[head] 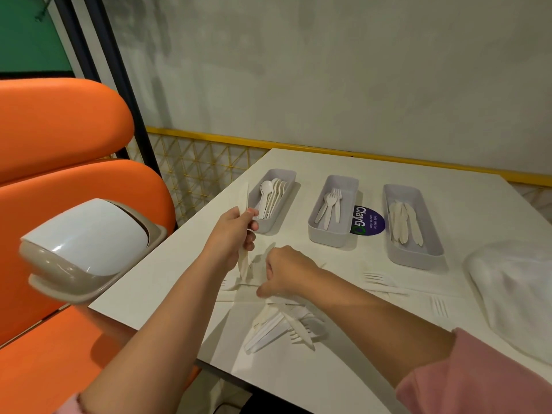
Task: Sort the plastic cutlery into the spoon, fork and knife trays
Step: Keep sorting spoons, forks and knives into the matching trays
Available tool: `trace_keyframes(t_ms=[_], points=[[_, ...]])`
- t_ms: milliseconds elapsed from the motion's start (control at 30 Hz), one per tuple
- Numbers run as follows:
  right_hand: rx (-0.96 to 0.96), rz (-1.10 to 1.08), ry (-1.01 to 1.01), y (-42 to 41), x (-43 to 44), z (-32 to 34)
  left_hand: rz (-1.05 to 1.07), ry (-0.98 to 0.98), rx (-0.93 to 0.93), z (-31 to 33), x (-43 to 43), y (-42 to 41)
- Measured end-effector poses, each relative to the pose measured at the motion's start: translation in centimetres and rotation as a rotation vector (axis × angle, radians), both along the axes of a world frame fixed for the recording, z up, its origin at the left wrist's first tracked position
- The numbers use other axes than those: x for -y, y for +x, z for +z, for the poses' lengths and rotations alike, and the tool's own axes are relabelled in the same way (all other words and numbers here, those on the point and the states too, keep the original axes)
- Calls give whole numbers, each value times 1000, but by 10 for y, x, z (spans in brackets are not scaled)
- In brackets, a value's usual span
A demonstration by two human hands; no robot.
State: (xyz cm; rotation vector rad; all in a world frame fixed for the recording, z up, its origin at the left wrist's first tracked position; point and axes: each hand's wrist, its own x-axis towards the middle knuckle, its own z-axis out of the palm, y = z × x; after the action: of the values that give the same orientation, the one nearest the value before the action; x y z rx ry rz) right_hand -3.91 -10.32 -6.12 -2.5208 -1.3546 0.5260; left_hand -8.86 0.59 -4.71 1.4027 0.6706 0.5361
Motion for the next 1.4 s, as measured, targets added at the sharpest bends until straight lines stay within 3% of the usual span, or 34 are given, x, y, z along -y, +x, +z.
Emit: trace_keyframes(t_ms=[233,433,600,900,1033,1233,1400], points=[[-121,-171,115,15,-8,-2,-23,-15,1,0,2,-3],[-205,-340,452,33,-7,15,-31,-58,17,-1,3,-2],[-366,-348,661,43,-1,43,-108,-15,-14,2,12,6],[-546,-298,728,48,4,42,-248,43,-64,4,24,11],[-416,-187,577,59,14,30,-239,48,-71,1,20,11],[-1,137,32,76,31,7,-238,55,-75,0,18,13],[48,216,-66,81,32,-5,-238,58,-92,-4,20,16]])
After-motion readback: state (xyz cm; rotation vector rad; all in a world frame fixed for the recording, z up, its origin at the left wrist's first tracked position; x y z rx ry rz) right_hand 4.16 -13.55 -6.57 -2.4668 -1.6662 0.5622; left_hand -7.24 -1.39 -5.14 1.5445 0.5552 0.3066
